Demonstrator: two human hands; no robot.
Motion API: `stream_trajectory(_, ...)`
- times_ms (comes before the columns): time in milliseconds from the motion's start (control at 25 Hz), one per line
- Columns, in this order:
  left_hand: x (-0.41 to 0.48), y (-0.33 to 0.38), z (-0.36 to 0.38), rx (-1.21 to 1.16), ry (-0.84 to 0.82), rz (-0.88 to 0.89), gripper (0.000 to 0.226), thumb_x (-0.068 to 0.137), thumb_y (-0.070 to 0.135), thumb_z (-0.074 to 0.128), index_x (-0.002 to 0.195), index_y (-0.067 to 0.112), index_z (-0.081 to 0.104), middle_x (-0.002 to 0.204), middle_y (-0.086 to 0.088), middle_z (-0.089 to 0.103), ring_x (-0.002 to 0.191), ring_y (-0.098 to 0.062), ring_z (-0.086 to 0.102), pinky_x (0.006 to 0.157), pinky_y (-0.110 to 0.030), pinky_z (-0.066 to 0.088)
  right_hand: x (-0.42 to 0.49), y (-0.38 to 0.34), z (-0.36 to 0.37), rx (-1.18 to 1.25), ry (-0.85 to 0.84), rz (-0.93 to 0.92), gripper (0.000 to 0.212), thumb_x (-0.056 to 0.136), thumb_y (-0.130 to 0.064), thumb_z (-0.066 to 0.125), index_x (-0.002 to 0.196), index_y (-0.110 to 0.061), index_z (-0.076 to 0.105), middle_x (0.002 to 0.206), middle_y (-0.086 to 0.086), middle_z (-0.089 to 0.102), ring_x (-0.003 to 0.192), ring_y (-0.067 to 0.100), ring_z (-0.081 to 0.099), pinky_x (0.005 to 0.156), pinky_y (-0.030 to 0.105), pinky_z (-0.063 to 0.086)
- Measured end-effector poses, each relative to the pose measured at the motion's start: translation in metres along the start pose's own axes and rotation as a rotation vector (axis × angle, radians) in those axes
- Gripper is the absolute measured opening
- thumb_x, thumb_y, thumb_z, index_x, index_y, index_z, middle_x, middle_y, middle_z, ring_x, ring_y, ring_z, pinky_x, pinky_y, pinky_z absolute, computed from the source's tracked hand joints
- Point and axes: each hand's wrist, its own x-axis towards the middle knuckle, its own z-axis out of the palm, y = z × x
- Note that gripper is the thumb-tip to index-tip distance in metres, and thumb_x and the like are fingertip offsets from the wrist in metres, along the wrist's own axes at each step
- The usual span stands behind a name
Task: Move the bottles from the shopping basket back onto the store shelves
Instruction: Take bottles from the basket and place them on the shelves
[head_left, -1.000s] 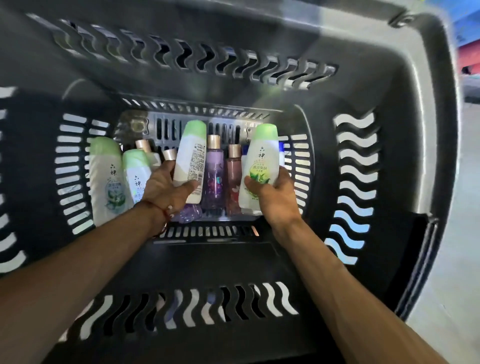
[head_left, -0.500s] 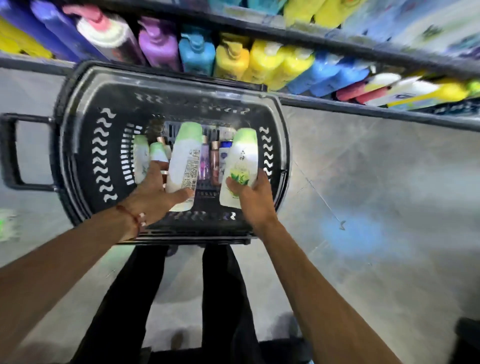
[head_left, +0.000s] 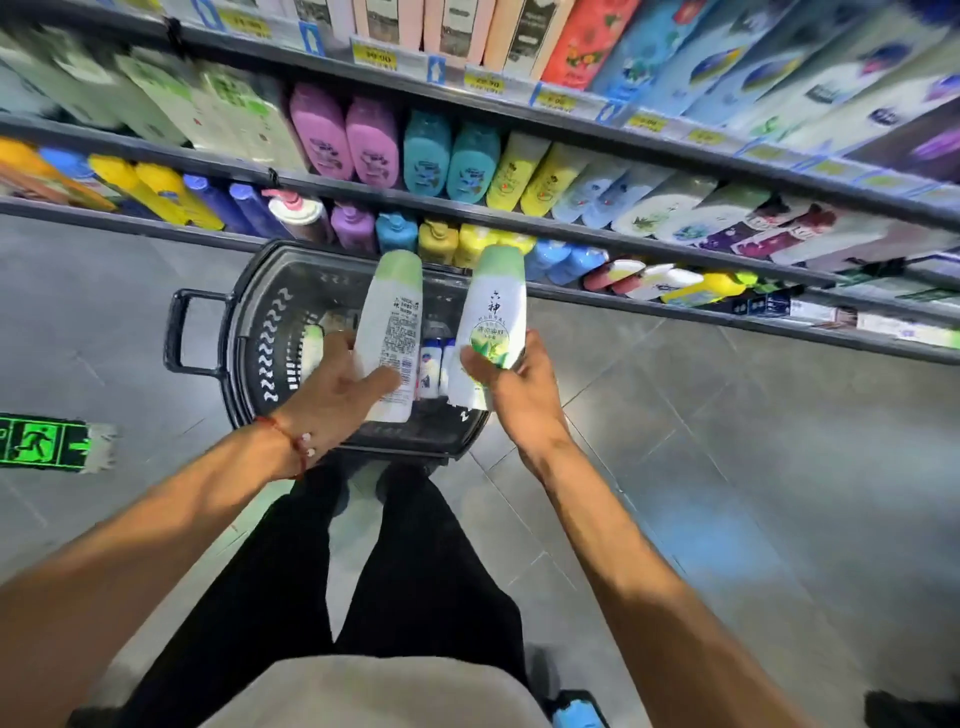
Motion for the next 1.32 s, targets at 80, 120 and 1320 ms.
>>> stream_trajectory(80,-0.024,0.016,0.012,0.002,0.042,0.063,0.05,0.097,0.014,0.065,0.133,0.01,0.03,0.119,0.003,0.066,0.096,-0.011,0.069,0.076,-0.029,0.06,-0.024,-0.021,-0.015,0.011,-0.038,-0.065,0.037,0.091,-0.014,0.079,0.118,-0.024,0.055,0.111,-0.003,0.073,0.095,0.01,0.071,0.078,0.024,0.058)
stream_trajectory(120,-0.032,0.022,0.017,0.024,0.061,0.091,0.05,0.097,0.009,0.063,0.133,0.014,0.029,0.115,0.007,0.063,0.093,-0.007,0.066,0.071,-0.021,0.058,-0.035,-0.029,-0.021,0.018,-0.064,-0.096,0.037,0.092,-0.012,0.078,0.12,-0.022,0.056,0.11,-0.001,0.073,0.093,0.01,0.071,0.077,0.025,0.058)
stream_trajectory(1320,-0.248,0.082,0.052,-0.226,0.024,0.601,0.068,0.072,0.033,0.076,0.126,0.018,0.037,0.113,-0.005,0.068,0.09,-0.009,0.071,0.074,-0.025,0.061,-0.259,-0.045,-0.054,0.1,-0.049,-0.545,0.054,0.09,-0.002,0.076,0.137,-0.006,0.052,0.122,0.01,0.074,0.104,0.018,0.074,0.084,0.028,0.061)
